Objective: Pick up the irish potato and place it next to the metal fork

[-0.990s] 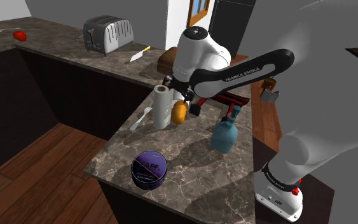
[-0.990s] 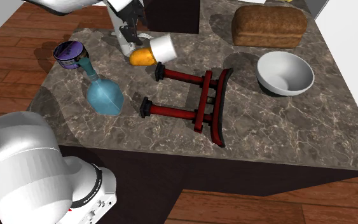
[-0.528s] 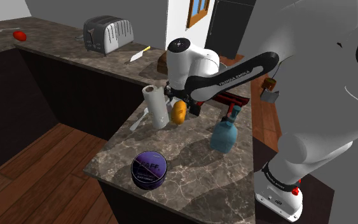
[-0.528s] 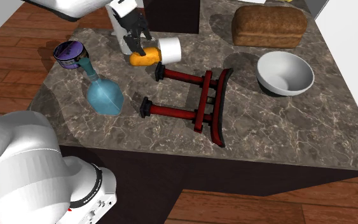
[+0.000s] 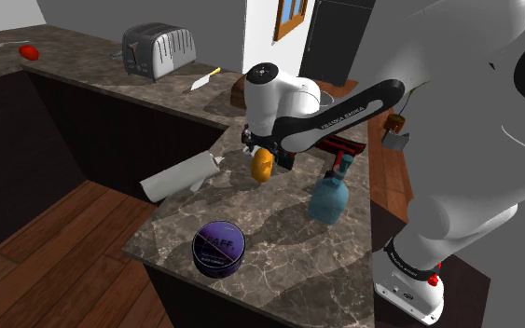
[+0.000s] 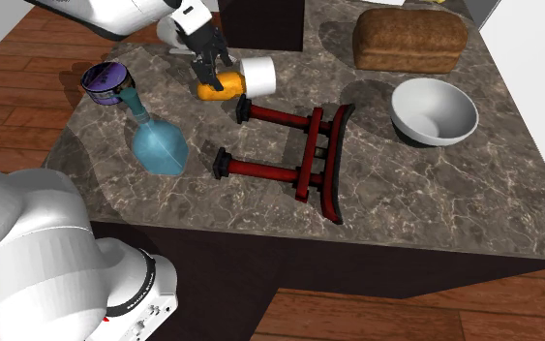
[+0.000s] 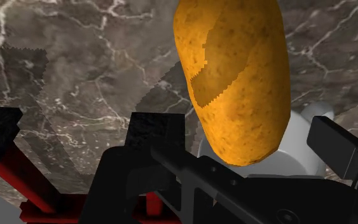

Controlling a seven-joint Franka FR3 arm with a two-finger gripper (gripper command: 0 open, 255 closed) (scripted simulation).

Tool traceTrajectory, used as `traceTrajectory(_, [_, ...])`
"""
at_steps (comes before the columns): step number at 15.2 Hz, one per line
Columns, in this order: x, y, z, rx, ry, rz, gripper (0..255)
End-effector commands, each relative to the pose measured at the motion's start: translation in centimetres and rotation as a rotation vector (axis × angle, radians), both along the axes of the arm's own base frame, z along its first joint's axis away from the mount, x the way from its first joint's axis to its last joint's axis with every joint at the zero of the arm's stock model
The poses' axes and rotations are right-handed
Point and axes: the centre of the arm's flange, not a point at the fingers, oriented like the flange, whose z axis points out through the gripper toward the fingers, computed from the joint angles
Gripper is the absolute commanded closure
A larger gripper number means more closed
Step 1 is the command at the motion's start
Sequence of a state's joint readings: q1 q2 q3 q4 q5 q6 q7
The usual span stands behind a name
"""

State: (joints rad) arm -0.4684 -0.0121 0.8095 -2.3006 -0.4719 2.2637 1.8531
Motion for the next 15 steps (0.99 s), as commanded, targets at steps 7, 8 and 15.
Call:
traceTrajectory(7, [0.0, 0.0, 0.0, 0.0, 0.0, 0.0, 255])
traceTrajectory(8, [0.0, 0.0, 0.0, 0.0, 0.0, 0.0, 255])
traceTrajectory(15, [0.0, 0.0, 1.6, 0.0, 0.0, 0.0, 255])
